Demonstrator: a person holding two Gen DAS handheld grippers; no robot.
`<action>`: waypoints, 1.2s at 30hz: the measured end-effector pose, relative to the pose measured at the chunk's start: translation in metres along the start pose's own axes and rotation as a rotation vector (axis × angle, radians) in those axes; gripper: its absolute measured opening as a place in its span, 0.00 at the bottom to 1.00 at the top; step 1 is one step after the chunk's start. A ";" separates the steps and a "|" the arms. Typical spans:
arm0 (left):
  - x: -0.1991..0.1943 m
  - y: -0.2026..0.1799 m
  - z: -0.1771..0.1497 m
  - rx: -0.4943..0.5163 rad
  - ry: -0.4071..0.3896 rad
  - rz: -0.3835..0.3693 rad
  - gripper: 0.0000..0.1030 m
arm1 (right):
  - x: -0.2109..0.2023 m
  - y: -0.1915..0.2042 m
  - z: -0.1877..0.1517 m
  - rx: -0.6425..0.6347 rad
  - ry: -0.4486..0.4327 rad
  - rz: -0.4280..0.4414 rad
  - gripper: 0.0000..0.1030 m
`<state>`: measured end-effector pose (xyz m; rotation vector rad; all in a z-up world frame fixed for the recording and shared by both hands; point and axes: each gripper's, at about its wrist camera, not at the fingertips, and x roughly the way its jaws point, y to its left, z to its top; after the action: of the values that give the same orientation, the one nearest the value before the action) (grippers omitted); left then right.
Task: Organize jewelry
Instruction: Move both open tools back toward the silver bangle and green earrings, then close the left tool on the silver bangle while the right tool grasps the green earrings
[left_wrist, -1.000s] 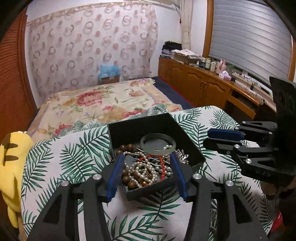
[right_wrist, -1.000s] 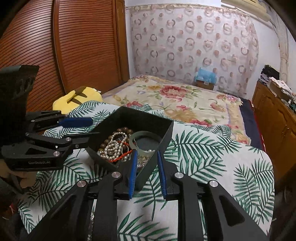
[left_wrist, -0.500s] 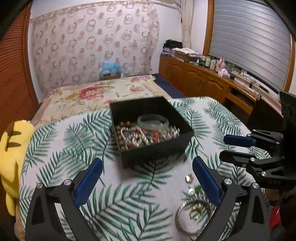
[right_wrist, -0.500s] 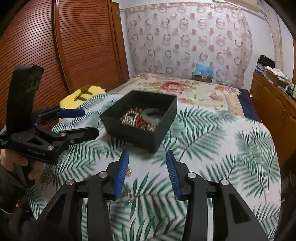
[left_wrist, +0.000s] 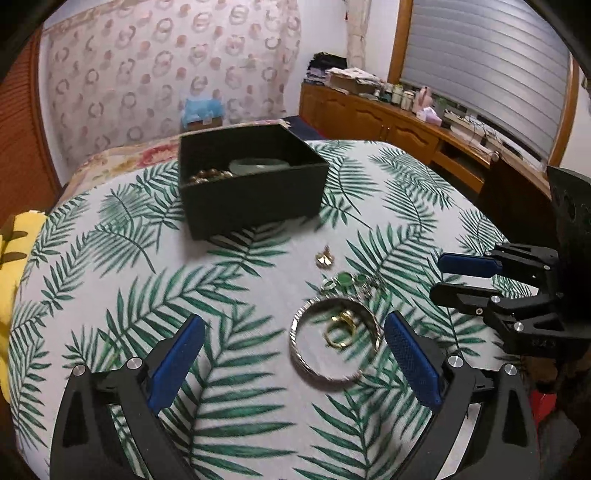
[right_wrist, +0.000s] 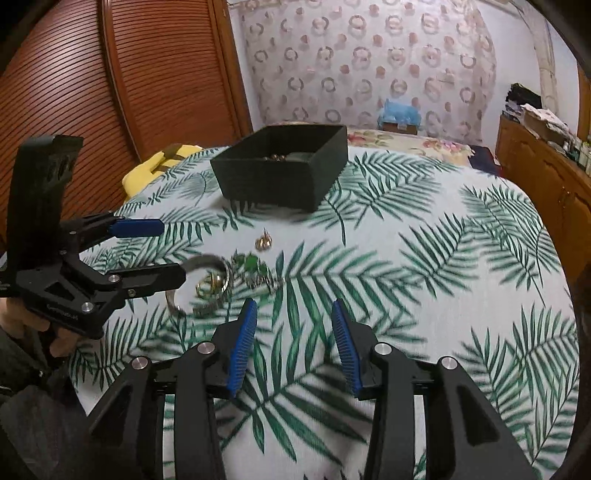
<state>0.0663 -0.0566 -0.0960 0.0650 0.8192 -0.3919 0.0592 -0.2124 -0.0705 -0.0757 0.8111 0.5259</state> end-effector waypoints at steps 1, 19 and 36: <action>0.001 -0.001 -0.001 -0.002 0.006 -0.008 0.91 | 0.000 0.001 -0.003 -0.005 0.001 -0.006 0.43; 0.026 -0.021 -0.007 0.050 0.082 0.057 0.91 | -0.007 0.004 -0.009 -0.015 -0.058 -0.035 0.43; 0.003 -0.020 -0.013 0.057 0.017 0.025 0.54 | -0.009 0.001 -0.009 -0.004 -0.050 -0.033 0.43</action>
<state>0.0520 -0.0739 -0.1054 0.1312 0.8230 -0.3911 0.0474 -0.2173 -0.0696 -0.0790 0.7594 0.4968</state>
